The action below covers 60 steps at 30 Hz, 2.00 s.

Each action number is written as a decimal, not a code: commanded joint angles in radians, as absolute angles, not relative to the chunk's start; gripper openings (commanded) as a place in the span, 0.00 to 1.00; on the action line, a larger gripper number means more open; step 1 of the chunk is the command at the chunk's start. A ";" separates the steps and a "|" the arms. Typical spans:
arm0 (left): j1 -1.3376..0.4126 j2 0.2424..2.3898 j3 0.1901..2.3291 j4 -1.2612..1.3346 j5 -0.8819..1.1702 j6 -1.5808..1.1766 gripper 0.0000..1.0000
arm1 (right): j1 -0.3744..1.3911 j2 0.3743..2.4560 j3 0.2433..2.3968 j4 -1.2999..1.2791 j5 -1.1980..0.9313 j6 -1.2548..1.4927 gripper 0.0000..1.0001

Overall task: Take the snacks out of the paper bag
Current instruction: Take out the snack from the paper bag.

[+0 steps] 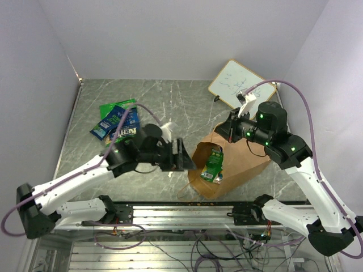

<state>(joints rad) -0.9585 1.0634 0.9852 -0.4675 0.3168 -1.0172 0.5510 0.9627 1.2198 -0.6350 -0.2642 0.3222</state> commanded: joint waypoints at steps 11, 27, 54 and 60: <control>-1.185 1.207 1.012 -0.290 -0.096 -0.908 0.60 | 0.554 0.950 1.294 -0.627 -0.227 0.280 0.00; -1.296 1.438 0.929 0.038 -0.346 -0.690 0.36 | 0.554 1.016 1.343 -0.514 -0.272 0.130 0.00; -1.244 1.622 0.922 0.242 -0.267 -0.561 0.53 | 0.554 0.936 1.328 -0.538 -0.286 0.016 0.00; -1.238 1.747 1.028 0.186 -0.324 -0.538 0.57 | 0.555 0.933 1.342 -0.552 -0.291 0.014 0.00</control>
